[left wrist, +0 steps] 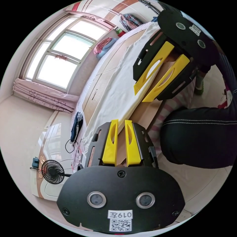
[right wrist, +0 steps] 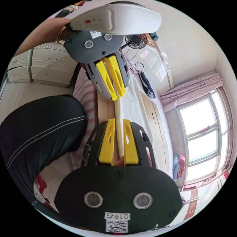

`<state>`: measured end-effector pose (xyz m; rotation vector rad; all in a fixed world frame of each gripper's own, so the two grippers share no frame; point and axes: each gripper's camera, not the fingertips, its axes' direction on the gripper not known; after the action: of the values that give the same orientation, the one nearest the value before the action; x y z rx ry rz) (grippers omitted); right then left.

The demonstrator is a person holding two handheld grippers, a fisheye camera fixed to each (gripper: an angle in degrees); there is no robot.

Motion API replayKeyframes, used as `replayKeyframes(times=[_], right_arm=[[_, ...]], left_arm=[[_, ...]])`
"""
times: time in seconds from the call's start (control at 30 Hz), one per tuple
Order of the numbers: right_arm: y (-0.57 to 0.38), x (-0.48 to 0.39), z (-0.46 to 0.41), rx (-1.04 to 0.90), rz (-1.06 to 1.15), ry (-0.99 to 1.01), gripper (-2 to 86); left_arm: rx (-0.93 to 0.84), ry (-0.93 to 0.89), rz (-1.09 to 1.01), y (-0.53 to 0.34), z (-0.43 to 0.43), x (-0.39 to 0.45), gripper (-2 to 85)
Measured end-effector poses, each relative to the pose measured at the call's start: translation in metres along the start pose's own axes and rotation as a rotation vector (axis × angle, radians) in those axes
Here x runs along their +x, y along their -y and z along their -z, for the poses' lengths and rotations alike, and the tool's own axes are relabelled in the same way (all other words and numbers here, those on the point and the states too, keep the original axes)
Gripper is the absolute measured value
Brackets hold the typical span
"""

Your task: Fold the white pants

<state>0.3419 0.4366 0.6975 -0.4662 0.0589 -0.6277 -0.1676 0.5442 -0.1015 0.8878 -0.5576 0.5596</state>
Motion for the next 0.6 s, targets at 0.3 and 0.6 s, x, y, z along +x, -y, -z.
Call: replayKeyframes(times=[0.3, 0.6], right_arm=[[0.018, 0.003, -0.018, 0.012, -0.019, 0.041, -0.4], [0.024, -0.016, -0.023, 0.017, 0.0, -0.02, 2.0]], left_arm=[[-0.015, -0.025, -0.022, -0.02, -0.018, 0.007, 1.4], [-0.026, 0.032, -0.012, -0.038, -0.026, 0.016, 1.3]])
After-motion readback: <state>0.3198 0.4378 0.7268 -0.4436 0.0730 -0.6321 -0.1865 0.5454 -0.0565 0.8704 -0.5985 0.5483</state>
